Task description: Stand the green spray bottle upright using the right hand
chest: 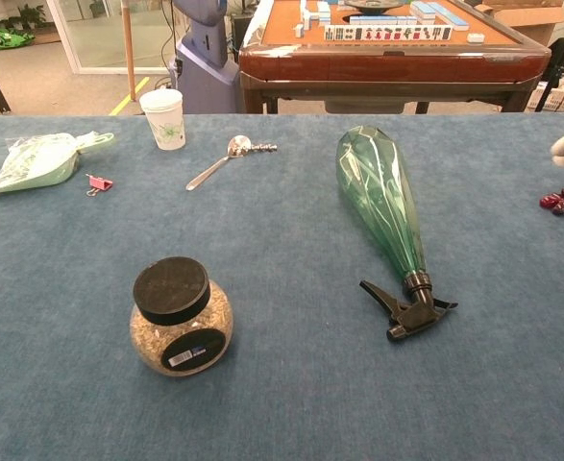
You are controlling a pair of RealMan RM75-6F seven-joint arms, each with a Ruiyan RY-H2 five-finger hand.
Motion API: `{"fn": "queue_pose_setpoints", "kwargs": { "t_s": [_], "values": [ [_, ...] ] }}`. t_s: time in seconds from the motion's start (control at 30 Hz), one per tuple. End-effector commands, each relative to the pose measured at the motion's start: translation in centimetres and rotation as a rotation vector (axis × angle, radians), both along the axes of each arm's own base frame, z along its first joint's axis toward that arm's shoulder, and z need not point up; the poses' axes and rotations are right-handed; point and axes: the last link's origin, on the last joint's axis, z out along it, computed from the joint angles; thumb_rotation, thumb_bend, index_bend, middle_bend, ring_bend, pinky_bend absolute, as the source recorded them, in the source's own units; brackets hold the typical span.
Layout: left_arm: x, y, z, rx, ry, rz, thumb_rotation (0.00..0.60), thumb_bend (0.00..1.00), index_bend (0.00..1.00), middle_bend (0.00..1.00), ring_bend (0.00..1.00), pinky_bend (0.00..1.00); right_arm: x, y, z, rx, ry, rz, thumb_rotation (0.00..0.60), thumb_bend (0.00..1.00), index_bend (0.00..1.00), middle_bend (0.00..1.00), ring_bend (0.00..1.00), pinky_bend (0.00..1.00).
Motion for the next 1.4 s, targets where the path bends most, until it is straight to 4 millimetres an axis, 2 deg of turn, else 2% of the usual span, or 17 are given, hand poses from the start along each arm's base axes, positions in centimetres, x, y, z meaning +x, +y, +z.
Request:
{"fn": "queue_pose_setpoints", "kwargs": {
  "t_s": [0.03, 0.4, 0.7, 1.1, 1.4],
  "values": [
    [-0.1, -0.1, 0.0, 0.001, 0.001, 0.002, 0.6, 0.45, 0.11, 0.04, 0.06, 0.05, 1.3, -1.9, -1.8, 0.034, 0.052, 0.076, 0.6, 0.0, 0.21, 0.21, 0.07, 0.04],
    [-0.4, -0.4, 0.1, 0.001, 0.007, 0.018, 0.6, 0.45, 0.11, 0.04, 0.06, 0.05, 3.2, -6.1, -6.0, 0.021, 0.188, 0.267, 0.6, 0.0, 0.21, 0.19, 0.07, 0.04],
    [-0.5, -0.5, 0.1, 0.001, 0.008, 0.02, 0.6, 0.45, 0.11, 0.04, 0.06, 0.05, 3.3, -8.5, -9.6, 0.034, 0.279, 0.347, 0.6, 0.0, 0.21, 0.17, 0.05, 0.04],
    [-1.0, -0.6, 0.2, 0.005, 0.01, 0.038, 0.6, 0.45, 0.11, 0.04, 0.06, 0.05, 4.4, -10.1, -13.5, 0.032, 0.329, 0.465, 0.6, 0.0, 0.21, 0.16, 0.04, 0.04],
    [-1.6, -0.7, 0.2, 0.007, 0.008, 0.054, 0.6, 0.45, 0.11, 0.04, 0.06, 0.05, 6.7, -11.2, -16.0, 0.042, 0.327, 0.524, 0.6, 0.0, 0.21, 0.16, 0.04, 0.04]
  ]
}}
